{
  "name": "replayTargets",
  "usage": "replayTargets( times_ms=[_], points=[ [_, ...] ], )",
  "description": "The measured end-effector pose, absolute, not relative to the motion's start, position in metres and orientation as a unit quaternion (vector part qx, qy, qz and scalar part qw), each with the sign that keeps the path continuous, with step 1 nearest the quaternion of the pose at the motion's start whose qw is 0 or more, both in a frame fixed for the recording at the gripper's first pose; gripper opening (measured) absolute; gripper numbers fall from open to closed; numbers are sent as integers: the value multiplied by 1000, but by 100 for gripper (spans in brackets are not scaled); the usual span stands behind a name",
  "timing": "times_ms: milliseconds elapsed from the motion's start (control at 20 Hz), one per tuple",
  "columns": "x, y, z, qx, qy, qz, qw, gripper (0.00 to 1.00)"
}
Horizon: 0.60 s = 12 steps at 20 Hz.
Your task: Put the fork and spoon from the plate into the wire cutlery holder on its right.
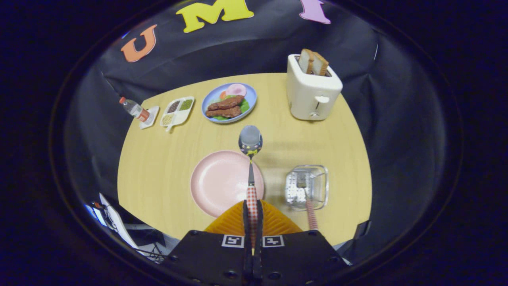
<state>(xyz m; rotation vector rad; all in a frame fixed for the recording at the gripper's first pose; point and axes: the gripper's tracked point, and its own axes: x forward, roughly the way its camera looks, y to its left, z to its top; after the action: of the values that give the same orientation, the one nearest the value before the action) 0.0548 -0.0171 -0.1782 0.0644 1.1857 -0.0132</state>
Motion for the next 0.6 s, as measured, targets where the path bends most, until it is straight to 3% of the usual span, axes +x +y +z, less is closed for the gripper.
replayTargets(
  times_ms=[350,600],
  points=[
    [13,-68,-181,88,680,-31,727,2],
    [8,-89,-187,86,716,-37,692,2]
  ],
)
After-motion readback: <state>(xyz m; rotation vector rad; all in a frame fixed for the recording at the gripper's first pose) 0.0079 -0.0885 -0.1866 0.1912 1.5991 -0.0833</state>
